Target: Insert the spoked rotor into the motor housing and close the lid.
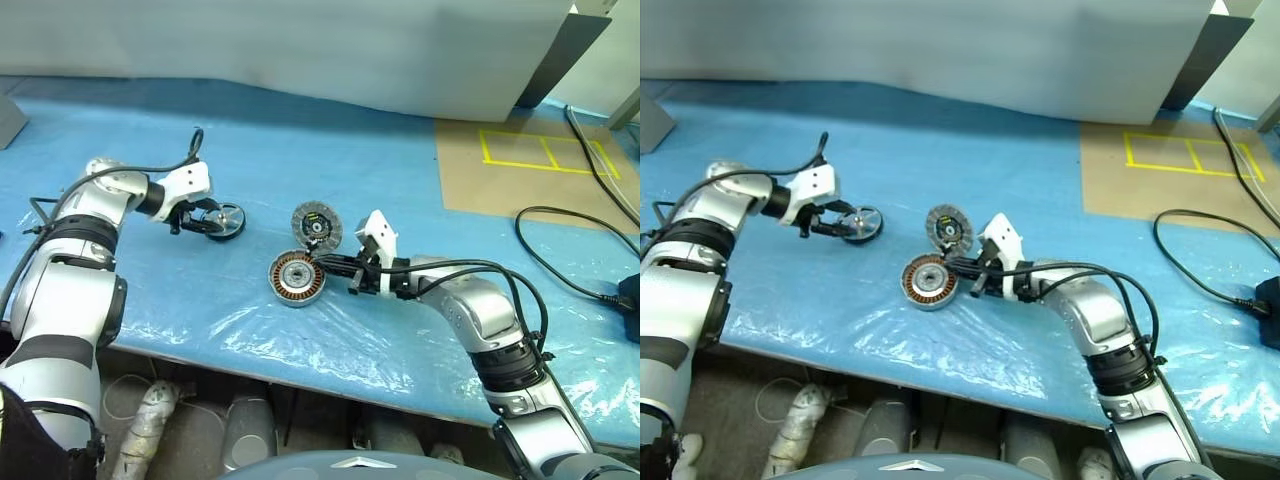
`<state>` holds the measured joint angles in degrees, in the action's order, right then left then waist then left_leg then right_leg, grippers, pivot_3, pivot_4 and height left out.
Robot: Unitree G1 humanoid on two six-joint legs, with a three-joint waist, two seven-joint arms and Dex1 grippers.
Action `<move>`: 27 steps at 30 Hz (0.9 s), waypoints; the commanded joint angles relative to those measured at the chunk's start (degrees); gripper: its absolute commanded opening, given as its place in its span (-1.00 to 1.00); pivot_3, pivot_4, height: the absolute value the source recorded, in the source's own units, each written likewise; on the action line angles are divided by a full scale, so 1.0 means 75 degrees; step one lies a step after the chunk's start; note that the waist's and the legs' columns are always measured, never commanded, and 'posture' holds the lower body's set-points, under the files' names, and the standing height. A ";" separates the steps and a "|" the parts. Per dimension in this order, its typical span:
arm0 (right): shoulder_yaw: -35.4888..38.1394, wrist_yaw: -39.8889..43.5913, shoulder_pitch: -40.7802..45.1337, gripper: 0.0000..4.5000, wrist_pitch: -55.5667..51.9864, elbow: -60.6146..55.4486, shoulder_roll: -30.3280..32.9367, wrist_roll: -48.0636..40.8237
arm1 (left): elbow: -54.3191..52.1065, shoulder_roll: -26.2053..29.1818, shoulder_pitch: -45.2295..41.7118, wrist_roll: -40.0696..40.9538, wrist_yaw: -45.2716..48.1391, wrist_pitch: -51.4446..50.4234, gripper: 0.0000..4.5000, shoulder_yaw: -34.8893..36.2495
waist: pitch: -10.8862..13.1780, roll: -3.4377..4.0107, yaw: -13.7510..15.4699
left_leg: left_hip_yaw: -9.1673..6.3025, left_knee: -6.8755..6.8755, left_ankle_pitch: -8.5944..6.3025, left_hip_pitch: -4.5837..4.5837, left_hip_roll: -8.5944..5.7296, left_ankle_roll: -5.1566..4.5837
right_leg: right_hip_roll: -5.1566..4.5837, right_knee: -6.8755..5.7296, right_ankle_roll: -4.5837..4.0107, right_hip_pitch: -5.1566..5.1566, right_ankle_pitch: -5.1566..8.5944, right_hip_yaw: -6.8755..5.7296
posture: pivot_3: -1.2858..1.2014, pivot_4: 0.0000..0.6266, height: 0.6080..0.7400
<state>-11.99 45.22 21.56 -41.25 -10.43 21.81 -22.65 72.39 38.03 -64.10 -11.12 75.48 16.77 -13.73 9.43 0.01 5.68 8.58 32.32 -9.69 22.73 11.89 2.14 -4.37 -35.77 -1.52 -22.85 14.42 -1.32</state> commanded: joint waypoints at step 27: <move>0.0011 -0.0607 -0.0325 -1.00 0.0172 -0.0561 0.0184 0.0212 | 0.0266 -0.0250 0.0423 -0.0660 -0.0628 0.0312 -0.75 -0.0101 | 0.0000 0.0000 0.0018 | 0.0001 -0.0011 -0.0001 -0.0094 -0.0006 0.0000 | -0.0011 0.0006 -0.0013 0.0081 0.0009 0.0007 | 0.03 -0.52 1.00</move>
<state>-12.00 40.83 19.16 -41.19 -12.64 23.19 -21.16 73.42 36.01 -62.87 -14.89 69.06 19.74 -13.75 9.43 0.02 5.82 8.59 32.24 -9.69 22.01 11.85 2.14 -4.44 -35.72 -1.62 -22.23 14.48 -1.27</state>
